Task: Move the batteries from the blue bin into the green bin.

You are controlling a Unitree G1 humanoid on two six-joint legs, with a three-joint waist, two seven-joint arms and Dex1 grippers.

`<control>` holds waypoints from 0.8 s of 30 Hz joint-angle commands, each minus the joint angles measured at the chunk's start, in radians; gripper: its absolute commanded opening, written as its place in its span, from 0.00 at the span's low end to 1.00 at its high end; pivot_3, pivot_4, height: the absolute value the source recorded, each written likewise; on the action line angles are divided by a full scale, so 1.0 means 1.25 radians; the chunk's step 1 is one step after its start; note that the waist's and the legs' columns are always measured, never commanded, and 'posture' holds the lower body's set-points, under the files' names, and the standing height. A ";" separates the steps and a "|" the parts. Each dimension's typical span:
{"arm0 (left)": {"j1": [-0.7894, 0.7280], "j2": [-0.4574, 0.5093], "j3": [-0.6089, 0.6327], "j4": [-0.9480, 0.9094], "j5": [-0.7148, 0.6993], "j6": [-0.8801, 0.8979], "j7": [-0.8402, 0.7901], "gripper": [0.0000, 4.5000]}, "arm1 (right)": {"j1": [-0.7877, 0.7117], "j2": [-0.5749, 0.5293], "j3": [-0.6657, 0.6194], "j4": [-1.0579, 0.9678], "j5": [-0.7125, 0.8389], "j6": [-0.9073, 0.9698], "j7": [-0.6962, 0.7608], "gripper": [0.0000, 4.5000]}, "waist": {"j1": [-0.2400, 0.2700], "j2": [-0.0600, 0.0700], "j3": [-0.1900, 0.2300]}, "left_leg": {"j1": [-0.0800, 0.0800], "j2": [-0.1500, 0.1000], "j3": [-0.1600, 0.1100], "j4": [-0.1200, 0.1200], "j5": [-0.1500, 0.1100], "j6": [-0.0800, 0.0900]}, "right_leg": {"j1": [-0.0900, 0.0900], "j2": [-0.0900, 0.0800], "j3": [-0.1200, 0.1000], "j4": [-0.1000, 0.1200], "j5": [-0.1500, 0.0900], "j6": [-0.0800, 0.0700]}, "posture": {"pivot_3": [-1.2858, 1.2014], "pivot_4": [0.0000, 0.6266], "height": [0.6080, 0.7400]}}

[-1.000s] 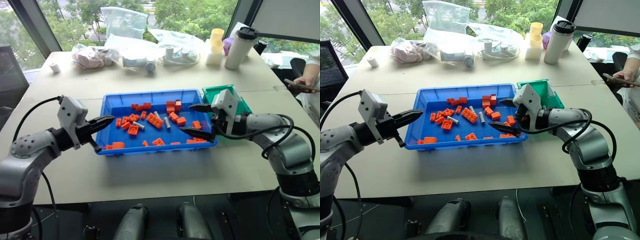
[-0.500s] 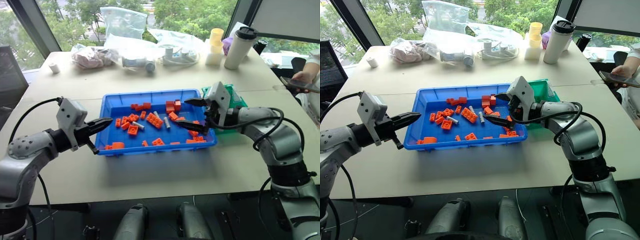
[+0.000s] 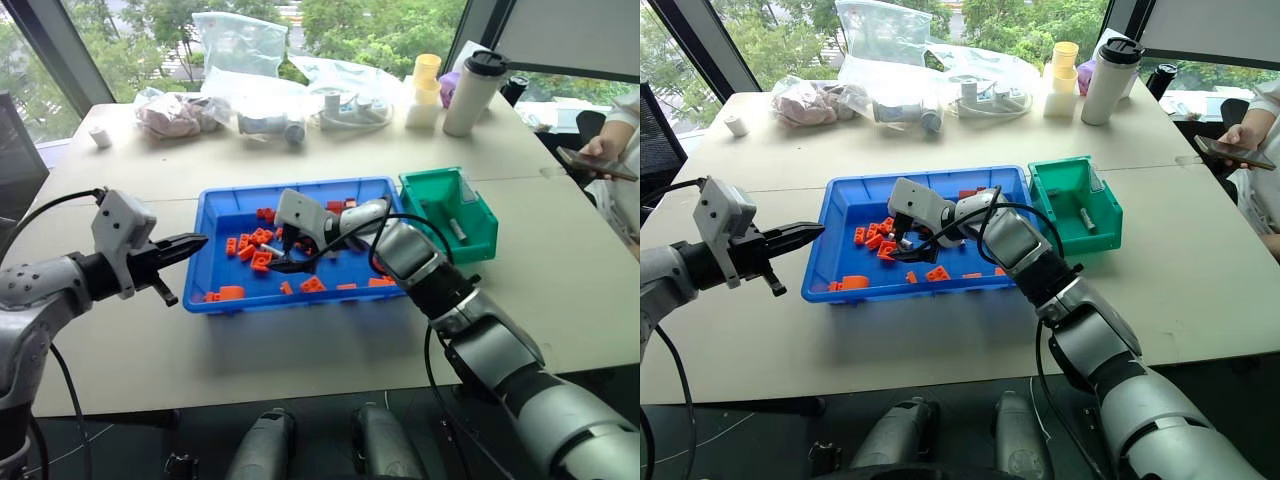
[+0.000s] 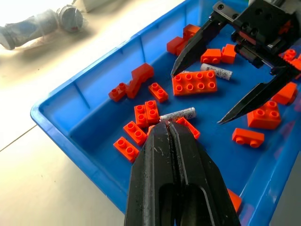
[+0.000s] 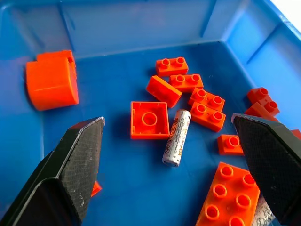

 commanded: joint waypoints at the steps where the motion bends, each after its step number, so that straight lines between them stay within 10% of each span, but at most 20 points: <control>1: 0.004 0.008 0.037 -0.041 -0.016 0.002 0.006 0.00 | -0.037 0.027 -0.006 0.081 -0.039 -0.066 0.005 0.99 | -0.002 0.000 0.000 | 0.000 0.000 0.000 0.000 0.000 0.000 | 0.000 0.000 0.000 0.000 0.000 0.000 | 0.52 0.24 1.00; 18: 0.021 -0.002 0.037 -0.073 -0.018 0.003 0.039 0.00 | -0.109 0.130 -0.037 0.339 -0.132 -0.171 0.080 0.99 | -0.024 0.000 0.000 | 0.000 0.000 0.000 -0.001 0.000 -0.001 | -0.002 0.001 0.000 0.002 0.000 0.000 | 0.52 0.24 1.00; 24: 0.018 -0.008 0.032 -0.076 -0.015 0.002 0.048 0.00 | -0.141 0.175 -0.051 0.406 -0.152 -0.165 0.056 0.40 | -0.024 0.000 0.000 | 0.000 0.001 0.000 -0.002 0.000 -0.001 | -0.002 0.001 0.001 0.002 0.000 0.000 | 0.52 0.24 1.00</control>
